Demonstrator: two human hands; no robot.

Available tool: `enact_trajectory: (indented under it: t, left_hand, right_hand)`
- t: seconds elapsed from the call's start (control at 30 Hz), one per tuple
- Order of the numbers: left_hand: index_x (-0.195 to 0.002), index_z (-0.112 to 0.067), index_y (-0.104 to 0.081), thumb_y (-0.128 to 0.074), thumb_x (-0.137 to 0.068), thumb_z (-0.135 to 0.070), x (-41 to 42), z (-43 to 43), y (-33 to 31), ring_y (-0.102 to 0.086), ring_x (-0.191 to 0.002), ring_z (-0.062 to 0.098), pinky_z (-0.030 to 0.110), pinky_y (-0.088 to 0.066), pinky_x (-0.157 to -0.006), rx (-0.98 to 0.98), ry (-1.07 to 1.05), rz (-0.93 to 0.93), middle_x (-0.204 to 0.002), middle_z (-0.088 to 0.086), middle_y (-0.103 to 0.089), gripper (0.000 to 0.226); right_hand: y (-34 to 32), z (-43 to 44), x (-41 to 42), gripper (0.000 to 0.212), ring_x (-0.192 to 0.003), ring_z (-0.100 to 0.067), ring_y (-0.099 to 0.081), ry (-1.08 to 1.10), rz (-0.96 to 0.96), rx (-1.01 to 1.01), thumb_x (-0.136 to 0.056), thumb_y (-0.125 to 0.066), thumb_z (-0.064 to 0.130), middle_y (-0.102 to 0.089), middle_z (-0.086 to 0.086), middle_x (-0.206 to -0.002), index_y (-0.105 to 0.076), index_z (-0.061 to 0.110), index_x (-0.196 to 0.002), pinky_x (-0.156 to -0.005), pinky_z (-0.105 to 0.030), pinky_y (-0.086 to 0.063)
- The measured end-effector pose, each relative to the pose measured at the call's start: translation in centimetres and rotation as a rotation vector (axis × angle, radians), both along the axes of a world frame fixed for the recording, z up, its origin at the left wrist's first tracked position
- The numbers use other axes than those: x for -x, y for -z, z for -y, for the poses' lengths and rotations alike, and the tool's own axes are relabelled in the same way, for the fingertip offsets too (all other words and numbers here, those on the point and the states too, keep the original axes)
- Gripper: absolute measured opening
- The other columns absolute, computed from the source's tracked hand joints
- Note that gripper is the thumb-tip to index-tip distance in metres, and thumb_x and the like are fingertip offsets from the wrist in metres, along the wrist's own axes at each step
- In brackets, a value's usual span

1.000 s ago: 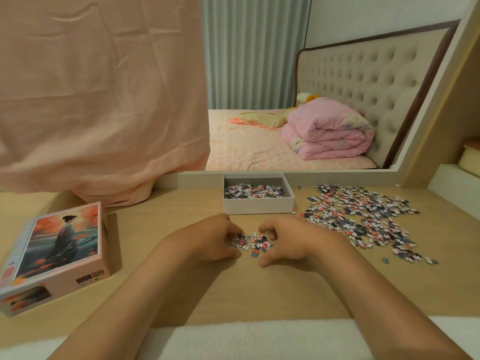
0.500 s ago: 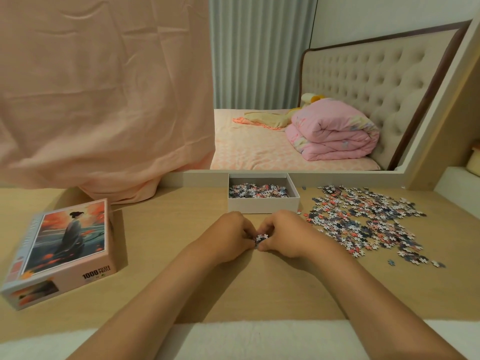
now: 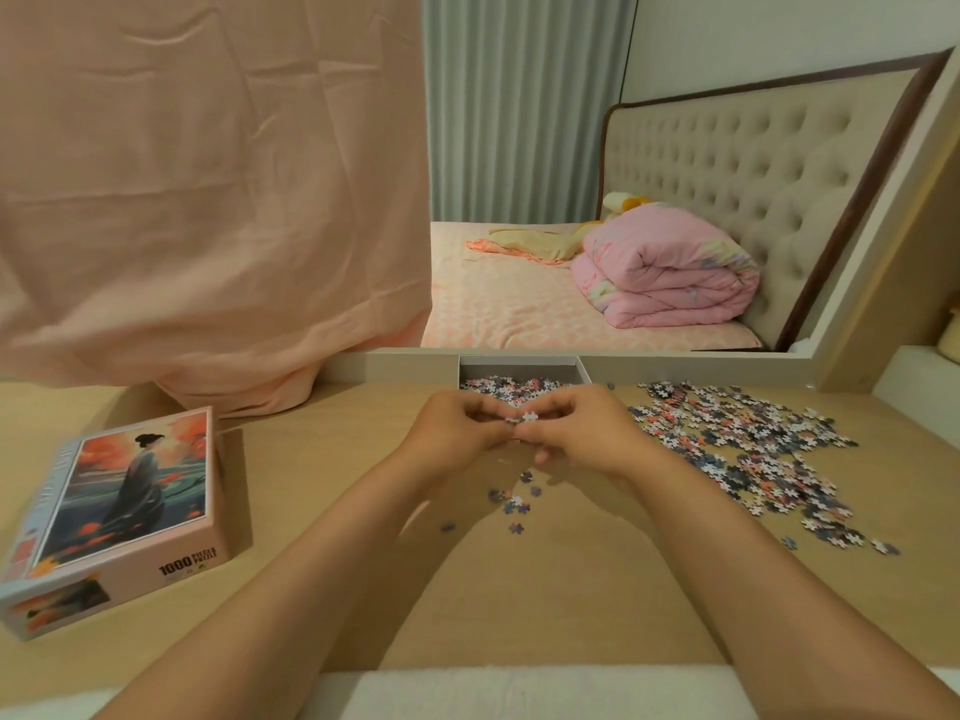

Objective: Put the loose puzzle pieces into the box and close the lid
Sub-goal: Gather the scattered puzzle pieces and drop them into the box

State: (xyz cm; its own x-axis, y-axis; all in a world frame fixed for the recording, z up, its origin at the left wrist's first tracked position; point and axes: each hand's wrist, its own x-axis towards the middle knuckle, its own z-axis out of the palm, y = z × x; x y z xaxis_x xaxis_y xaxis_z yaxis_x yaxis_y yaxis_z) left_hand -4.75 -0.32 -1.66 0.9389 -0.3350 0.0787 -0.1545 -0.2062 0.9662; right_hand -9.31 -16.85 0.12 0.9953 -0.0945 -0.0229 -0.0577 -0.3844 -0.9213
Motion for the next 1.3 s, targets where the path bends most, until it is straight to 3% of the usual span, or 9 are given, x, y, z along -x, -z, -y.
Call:
enact_trajectory:
  t: [0.13, 0.23, 0.4, 0.5, 0.63, 0.8, 0.93, 1.1, 1.3]
  left_hand:
    - [-0.091, -0.008, -0.074, -0.074, -0.082, -0.005, -3.1, 1.0, -2.9, -0.068, -0.075, 0.016, 0.028, -0.060, -0.076, 0.012, -0.010, 0.071, -0.084, 0.010, -0.074, 0.009]
    - [-0.090, -0.014, -0.076, -0.072, -0.085, -0.010, -5.4, 1.8, -3.4, -0.065, -0.069, 0.013, 0.029, -0.055, -0.068, -0.191, 0.014, 0.242, -0.079, 0.002, -0.073, 0.007]
    - [-0.119, -0.020, -0.070, -0.062, -0.093, -0.022, -7.0, 1.5, -1.8, -0.063, -0.107, 0.013, 0.027, -0.047, -0.092, -0.657, 0.175, 0.402, -0.117, -0.001, -0.071, 0.027]
    - [-0.117, -0.025, -0.071, -0.065, -0.090, -0.025, -6.8, 0.6, -0.8, -0.060, -0.110, 0.014, 0.031, -0.046, -0.095, -0.647, 0.105, 0.538, -0.120, -0.004, -0.067, 0.027]
    - [-0.103, -0.031, -0.070, -0.068, -0.087, -0.026, -5.2, -1.2, -0.7, -0.055, -0.088, 0.006, 0.025, -0.044, -0.079, -0.514, 0.027, 0.653, -0.100, -0.010, -0.059, 0.017]
    - [-0.084, -0.030, -0.067, -0.067, -0.082, -0.032, -1.7, -3.7, -1.2, -0.056, -0.068, -0.001, 0.020, -0.043, -0.065, -0.693, 0.270, 0.403, -0.081, -0.014, -0.065, 0.004]
    - [-0.089, -0.030, -0.066, -0.080, -0.068, -0.052, 0.2, -5.0, -0.4, -0.057, -0.070, -0.003, 0.017, -0.040, -0.062, -0.922, 0.377, 0.225, -0.078, -0.019, -0.063, 0.033]
    - [-0.094, -0.030, -0.068, -0.081, -0.074, -0.036, 0.6, -5.9, 0.0, -0.055, -0.066, -0.007, 0.006, -0.036, -0.057, -0.907, 0.403, 0.276, -0.077, -0.018, -0.063, 0.024]
    - [-0.088, -0.033, -0.071, -0.079, -0.078, -0.021, 0.5, -5.0, 1.0, -0.062, -0.074, -0.003, 0.009, -0.046, -0.070, -0.737, 0.341, 0.310, -0.082, -0.013, -0.070, 0.017]
  right_hand:
    - [-2.7, 0.9, -3.3, 0.020, -0.071, -0.020, -0.071, 0.040, 0.112, 0.022, -0.082, -0.079, 0.005, -0.073, -0.010, -0.083, -0.075, 0.005, -0.102, -0.063, -0.028, -0.059]
    - [-2.8, 1.8, -6.0, 0.011, -0.074, -0.025, -0.072, 0.097, 0.165, 0.227, -0.083, -0.078, 0.013, -0.074, -0.006, -0.084, -0.077, 0.012, -0.094, -0.068, -0.036, -0.061]
    - [-1.2, 2.9, -7.4, 0.022, -0.102, -0.014, -0.065, -0.041, 0.028, 0.611, -0.093, -0.065, 0.025, -0.073, 0.005, -0.111, -0.076, 0.025, -0.112, -0.090, -0.030, -0.050]
    - [-1.1, 3.0, -6.7, 0.021, -0.099, -0.009, -0.062, -0.001, 0.112, 0.635, -0.095, -0.062, 0.025, -0.073, 0.007, -0.110, -0.076, 0.025, -0.111, -0.088, -0.027, -0.047]
    - [-1.4, 1.8, -4.7, 0.019, -0.079, 0.004, -0.055, -0.068, 0.214, 0.624, -0.094, -0.062, 0.020, -0.070, 0.015, -0.097, -0.077, 0.028, -0.103, -0.075, -0.018, -0.040]
    - [0.5, -0.2, -2.4, 0.022, -0.095, -0.014, -0.064, -0.241, 0.111, 0.879, -0.095, -0.057, 0.020, -0.072, 0.008, -0.108, -0.073, 0.028, -0.108, -0.080, -0.029, -0.049]
    - [2.7, -0.9, -1.9, 0.019, -0.086, -0.025, -0.061, -0.161, 0.179, 1.268, -0.095, -0.047, 0.010, -0.062, 0.000, -0.095, -0.062, 0.023, -0.092, -0.061, -0.032, -0.040]
    - [3.3, -0.7, -1.5, 0.022, -0.096, -0.024, -0.061, -0.144, 0.112, 1.091, -0.097, -0.053, 0.025, -0.062, 0.002, -0.106, -0.073, 0.027, -0.107, -0.075, -0.036, -0.050]
    - [3.0, 0.1, -0.3, 0.011, -0.086, -0.011, -0.063, -0.089, 0.045, 0.938, -0.090, -0.064, 0.038, -0.068, 0.015, -0.087, -0.072, 0.031, -0.087, -0.076, -0.031, -0.052]
